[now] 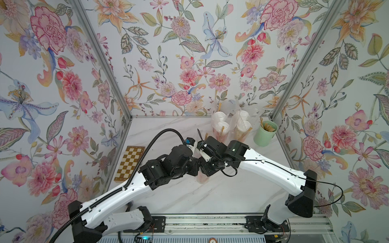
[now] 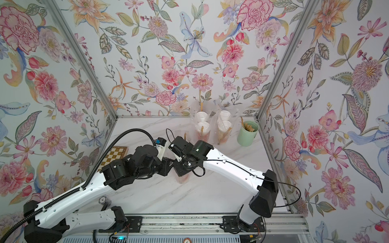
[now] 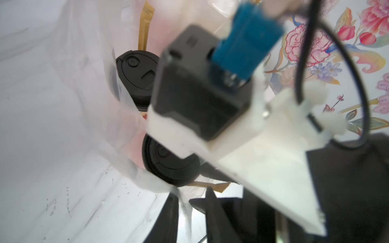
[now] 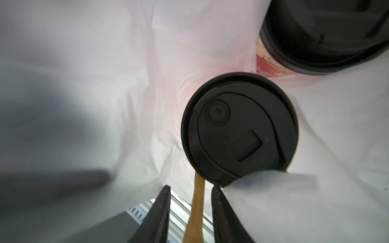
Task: Pack milk tea into plastic carrier bags
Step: Place the straw in the plastic carrier bag, then reset both arms
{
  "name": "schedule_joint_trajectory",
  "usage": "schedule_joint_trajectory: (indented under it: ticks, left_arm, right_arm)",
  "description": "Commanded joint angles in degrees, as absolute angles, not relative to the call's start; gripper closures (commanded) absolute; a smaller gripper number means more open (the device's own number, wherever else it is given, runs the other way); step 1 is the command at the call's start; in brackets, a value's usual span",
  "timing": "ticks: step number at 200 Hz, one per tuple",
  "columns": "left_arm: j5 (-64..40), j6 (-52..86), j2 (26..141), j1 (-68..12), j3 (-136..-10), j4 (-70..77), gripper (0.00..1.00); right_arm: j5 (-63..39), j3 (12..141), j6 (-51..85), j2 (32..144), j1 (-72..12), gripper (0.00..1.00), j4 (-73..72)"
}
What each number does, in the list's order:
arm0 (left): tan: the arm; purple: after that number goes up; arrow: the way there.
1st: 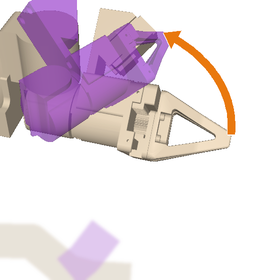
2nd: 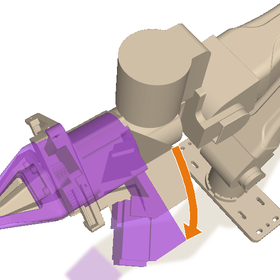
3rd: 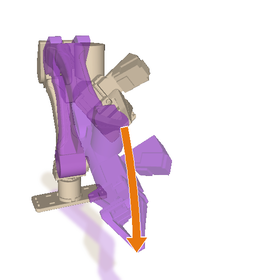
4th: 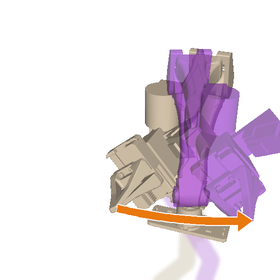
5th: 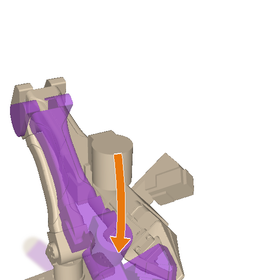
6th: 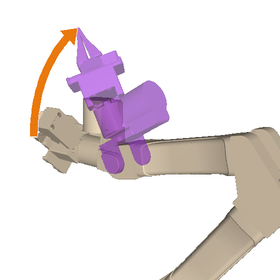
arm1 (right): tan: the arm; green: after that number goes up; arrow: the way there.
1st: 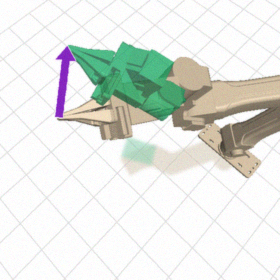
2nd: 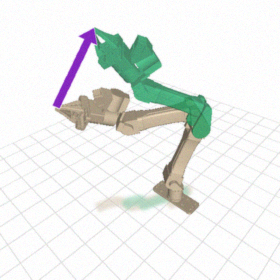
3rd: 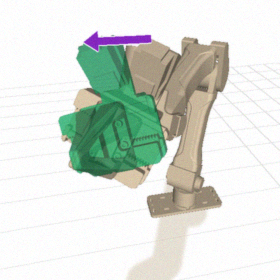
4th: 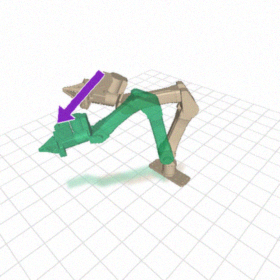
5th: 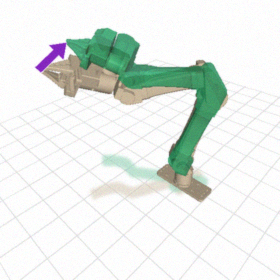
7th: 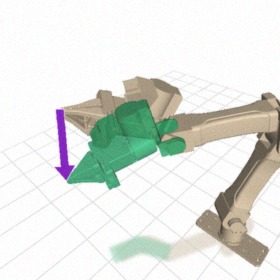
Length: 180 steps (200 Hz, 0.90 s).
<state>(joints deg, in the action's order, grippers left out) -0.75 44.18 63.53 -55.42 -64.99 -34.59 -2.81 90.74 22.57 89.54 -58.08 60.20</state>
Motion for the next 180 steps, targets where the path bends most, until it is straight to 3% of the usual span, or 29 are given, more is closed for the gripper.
schedule_joint_trajectory:
  ticks: [1, 65, 75, 77, 85, 93, 131, 180]
  left_arm:
    - [1.91, 42.59, 62.34, -54.92, -66.4, -33.81, 0.6]
    - [7.79, 35.34, 62.43, -41.84, -64.01, -31.13, 0.22]
    - [9.39, 34.19, 62.31, -39.07, -62.58, -29.67, 0.11]
    - [9.69, 33.95, 62.31, -38.51, -62.23, -29.3, 0.09]
    - [11.22, 33.21, 62.22, -36.45, -60.54, -27.64, 0.01]
    - [12.55, 32.75, 62.25, -34.31, -59.1, -26.0, 0.0]
    - [21.15, 29.36, 63.49, -27.18, -51.83, -17.16, 0.01]
    - [34.13, 21.98, 64.83, -24.07, -40.21, 1.81, 0.01]
  right_arm:
    - [-4.34, 92.64, 23.23, 84.0, -55.67, 0.61, 59.15]
    - [2.13, 87.66, 17.97, 71.9, -40.2, 0.35, 56.86]
    - [5.08, 84.51, 16.61, 69.96, -37.49, 0.26, 54.82]
    - [6.75, 83.41, 16.27, 69.37, -35.67, 0.19, 54.12]
    - [12.71, 80.37, 16.2, 67.97, -33.05, 0.07, 51.94]
    - [16.25, 76.35, 15.62, 66.57, -30.67, 0.0, 48.94]
    - [20.96, 58.5, 13.04, 62.47, -17.77, 0.0, 29.37]
    - [14.82, 36.69, 5.97, 64.96, -6.94, 0.0, -3.64]
